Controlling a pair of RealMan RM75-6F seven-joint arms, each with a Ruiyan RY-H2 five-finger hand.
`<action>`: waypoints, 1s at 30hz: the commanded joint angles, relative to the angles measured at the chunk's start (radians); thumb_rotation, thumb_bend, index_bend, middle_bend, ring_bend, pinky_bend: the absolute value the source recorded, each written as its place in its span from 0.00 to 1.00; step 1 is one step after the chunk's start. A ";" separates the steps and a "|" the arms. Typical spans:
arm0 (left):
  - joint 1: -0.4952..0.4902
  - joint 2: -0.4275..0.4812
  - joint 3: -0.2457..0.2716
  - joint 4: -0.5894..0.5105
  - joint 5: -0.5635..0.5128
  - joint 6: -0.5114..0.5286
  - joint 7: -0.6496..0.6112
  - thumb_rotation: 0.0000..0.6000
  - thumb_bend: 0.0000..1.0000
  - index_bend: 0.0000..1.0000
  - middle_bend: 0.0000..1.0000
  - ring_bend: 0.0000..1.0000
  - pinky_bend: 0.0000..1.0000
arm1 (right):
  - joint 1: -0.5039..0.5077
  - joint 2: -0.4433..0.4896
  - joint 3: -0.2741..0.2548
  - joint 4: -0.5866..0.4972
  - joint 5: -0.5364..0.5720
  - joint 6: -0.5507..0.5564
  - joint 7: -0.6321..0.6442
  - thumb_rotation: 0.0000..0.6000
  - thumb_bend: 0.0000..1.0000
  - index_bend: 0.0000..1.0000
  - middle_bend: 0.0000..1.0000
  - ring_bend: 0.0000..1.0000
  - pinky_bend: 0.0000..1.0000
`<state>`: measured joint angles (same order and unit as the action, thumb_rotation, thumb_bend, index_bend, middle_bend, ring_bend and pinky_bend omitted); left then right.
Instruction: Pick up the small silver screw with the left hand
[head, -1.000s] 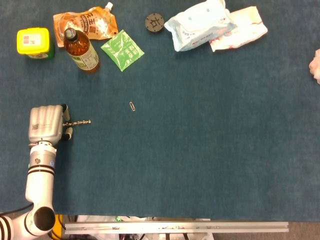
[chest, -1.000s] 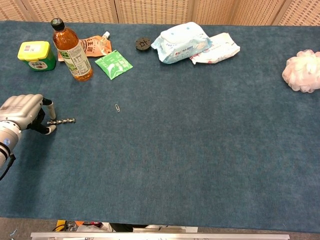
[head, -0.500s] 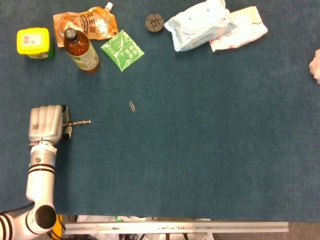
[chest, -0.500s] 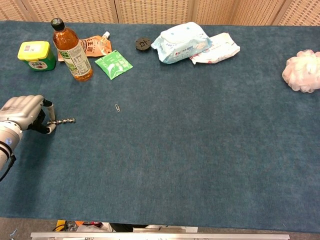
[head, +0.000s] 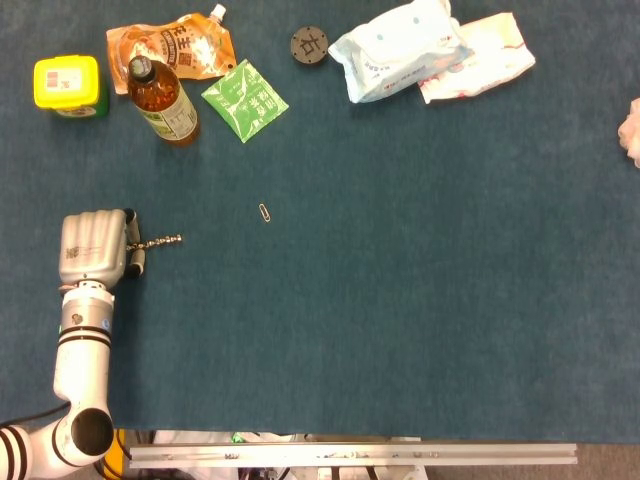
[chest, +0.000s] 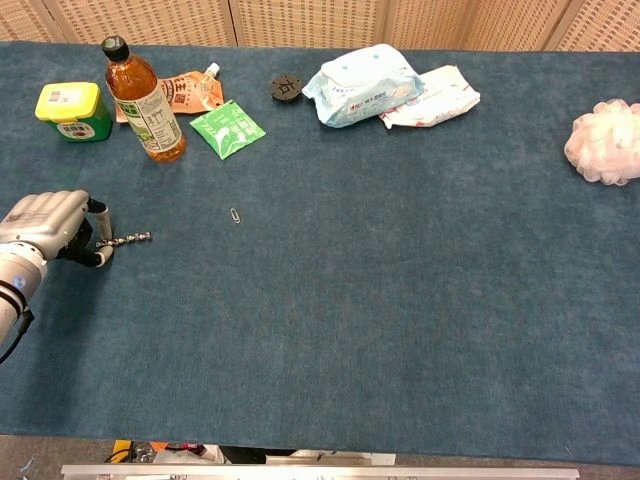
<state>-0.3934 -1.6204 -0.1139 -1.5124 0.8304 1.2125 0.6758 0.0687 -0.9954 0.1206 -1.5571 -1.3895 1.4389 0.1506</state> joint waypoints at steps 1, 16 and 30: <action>0.001 0.002 0.001 0.000 0.008 0.004 -0.010 1.00 0.38 0.57 0.88 0.87 1.00 | -0.001 0.001 0.000 -0.002 -0.001 0.002 0.000 1.00 0.23 0.37 0.43 0.38 0.40; -0.009 0.051 0.009 -0.088 0.090 0.028 -0.033 1.00 0.39 0.58 0.88 0.87 1.00 | -0.004 0.004 -0.001 -0.012 -0.010 0.010 -0.005 1.00 0.23 0.37 0.43 0.38 0.40; -0.053 0.092 -0.007 -0.224 0.171 0.042 -0.020 1.00 0.39 0.60 0.88 0.87 1.00 | -0.013 0.009 -0.002 -0.020 -0.015 0.024 -0.002 1.00 0.23 0.37 0.43 0.38 0.40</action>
<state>-0.4416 -1.5315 -0.1193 -1.7294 0.9949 1.2513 0.6521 0.0554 -0.9861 0.1184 -1.5768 -1.4041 1.4634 0.1486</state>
